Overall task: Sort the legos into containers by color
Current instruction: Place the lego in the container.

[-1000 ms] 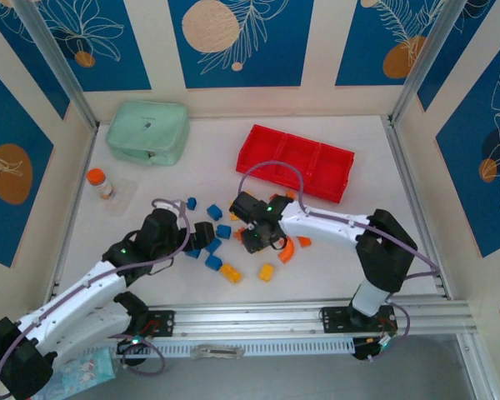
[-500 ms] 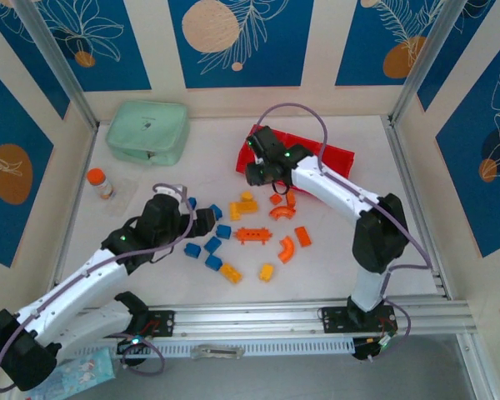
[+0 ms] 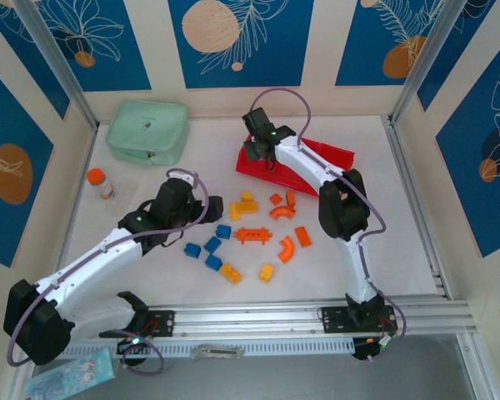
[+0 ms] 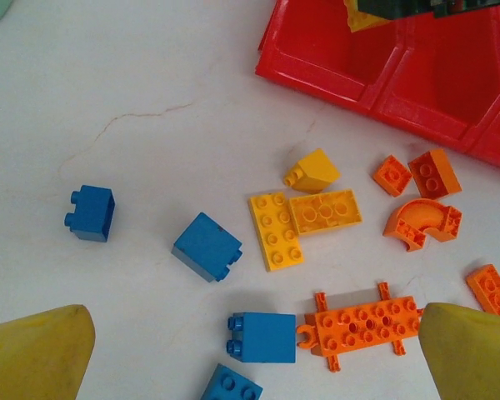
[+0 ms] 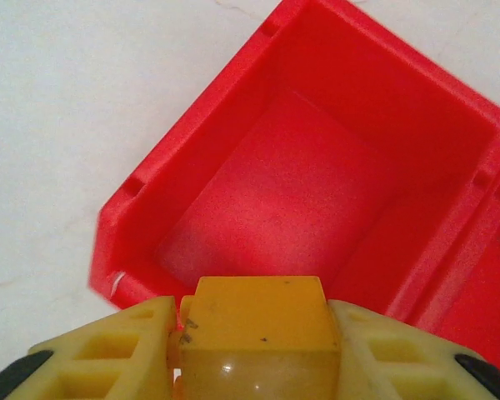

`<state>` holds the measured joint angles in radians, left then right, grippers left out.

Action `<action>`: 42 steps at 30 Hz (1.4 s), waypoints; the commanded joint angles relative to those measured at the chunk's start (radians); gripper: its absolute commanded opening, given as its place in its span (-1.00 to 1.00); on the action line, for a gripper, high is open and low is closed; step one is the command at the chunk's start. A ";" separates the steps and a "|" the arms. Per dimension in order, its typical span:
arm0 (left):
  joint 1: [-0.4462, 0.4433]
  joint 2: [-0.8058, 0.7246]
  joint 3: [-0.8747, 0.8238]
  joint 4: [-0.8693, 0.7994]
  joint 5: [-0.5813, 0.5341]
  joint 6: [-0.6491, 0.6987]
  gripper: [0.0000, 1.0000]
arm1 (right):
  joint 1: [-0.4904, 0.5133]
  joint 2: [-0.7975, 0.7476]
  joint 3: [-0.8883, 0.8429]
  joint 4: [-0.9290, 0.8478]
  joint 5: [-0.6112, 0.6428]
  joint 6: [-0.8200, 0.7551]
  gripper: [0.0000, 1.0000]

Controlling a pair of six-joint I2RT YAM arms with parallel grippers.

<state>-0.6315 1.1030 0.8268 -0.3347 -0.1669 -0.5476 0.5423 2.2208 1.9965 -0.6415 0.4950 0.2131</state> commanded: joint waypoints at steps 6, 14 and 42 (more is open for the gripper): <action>0.015 -0.019 0.010 0.035 -0.007 -0.024 0.99 | 0.002 -0.008 0.087 -0.053 -0.009 -0.043 0.32; 0.016 -0.085 -0.007 -0.017 0.030 -0.035 0.99 | 0.055 -0.219 -0.156 -0.052 -0.113 0.046 0.42; 0.019 -0.315 -0.212 -0.100 0.064 -0.123 0.99 | 0.181 -0.298 -0.563 0.072 -0.197 0.451 0.80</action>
<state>-0.6228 0.8059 0.6231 -0.4118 -0.1047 -0.6575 0.7094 1.8858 1.4033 -0.5808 0.3065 0.6250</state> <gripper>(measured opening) 0.994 0.900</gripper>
